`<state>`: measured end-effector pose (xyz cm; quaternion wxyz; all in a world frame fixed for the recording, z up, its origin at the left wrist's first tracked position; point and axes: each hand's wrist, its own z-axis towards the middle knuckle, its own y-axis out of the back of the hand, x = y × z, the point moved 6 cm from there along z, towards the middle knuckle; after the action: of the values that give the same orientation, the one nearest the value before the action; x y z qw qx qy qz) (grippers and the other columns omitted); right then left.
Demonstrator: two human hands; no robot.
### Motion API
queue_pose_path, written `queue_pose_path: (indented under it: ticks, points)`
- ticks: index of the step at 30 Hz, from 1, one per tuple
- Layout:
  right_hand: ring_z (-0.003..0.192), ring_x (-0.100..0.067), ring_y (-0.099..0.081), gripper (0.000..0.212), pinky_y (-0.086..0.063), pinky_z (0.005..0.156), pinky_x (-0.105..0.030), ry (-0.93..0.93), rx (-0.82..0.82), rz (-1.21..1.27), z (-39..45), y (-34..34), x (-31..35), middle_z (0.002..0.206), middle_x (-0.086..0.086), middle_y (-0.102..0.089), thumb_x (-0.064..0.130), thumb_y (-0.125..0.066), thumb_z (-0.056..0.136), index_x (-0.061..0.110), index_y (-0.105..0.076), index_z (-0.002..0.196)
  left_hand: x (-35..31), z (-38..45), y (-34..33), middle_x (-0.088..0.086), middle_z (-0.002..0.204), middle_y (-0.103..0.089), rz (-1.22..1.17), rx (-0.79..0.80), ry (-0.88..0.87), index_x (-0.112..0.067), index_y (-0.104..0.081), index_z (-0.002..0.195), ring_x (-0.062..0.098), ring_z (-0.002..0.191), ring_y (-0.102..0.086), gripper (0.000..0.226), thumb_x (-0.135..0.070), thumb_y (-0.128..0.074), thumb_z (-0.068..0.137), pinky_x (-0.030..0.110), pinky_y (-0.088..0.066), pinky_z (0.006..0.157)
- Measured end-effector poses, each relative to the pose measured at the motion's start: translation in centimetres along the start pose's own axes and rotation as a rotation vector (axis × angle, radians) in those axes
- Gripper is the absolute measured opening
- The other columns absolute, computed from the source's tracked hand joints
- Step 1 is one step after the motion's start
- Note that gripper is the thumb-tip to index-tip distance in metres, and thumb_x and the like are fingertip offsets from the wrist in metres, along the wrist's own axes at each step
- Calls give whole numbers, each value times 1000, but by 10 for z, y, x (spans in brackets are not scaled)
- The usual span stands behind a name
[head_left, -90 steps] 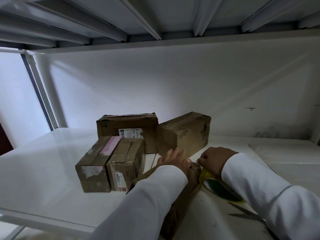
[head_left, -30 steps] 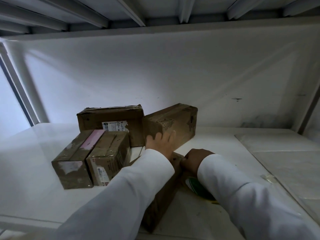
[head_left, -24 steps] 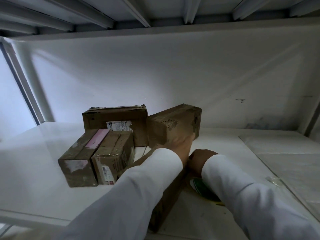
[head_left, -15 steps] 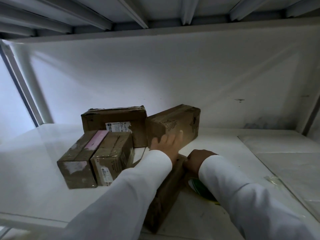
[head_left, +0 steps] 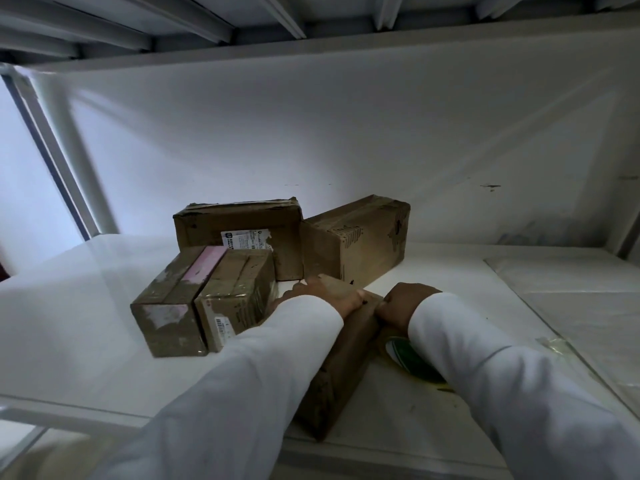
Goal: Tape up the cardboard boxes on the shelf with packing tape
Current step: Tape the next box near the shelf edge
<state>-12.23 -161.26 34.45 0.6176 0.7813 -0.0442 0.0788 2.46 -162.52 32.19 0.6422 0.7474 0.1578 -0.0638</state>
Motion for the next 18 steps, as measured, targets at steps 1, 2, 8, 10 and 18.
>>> queue_pose_path:
  ticks: [1,2,8,10,18]
  points:
    - [84,-19,-58,35,-51,85,-32,-1,-1,0,0,0,0,92,-2,-61,39,-42,89,15,-63,102,-4,-21,15,6,134,-53,-24,32,23,-28,-51,130,33,117,-51,91,-87,-27,63,44,-41,101]
    - [84,-19,-58,34,-51,85,-32,-1,-3,0,0,0,-1,91,-2,-60,40,-42,89,16,-63,100,-9,-37,25,8,141,-46,-29,77,18,-24,-43,137,33,126,-44,81,-78,-34,78,41,-37,106]
    - [84,-19,-58,35,-51,84,-32,5,-27,4,-1,1,0,94,-2,-62,41,-41,88,17,-64,102,-7,-43,34,11,155,-25,-89,127,37,-13,-23,149,31,141,-27,71,-58,-36,95,37,-24,113]
    - [85,-19,-58,37,-50,83,-32,15,-38,4,-3,2,1,96,-2,-62,41,-41,88,17,-64,103,-6,-44,31,10,154,-27,-77,101,45,-13,-25,148,30,140,-28,67,-57,-32,97,37,-24,112]
    - [90,-21,-57,60,-47,82,-32,-39,-11,279,-36,9,-28,101,-4,-59,64,-52,82,15,-55,114,-1,-48,31,9,150,-36,-79,84,84,-18,-34,144,31,136,-35,70,-66,-26,93,41,-28,111]
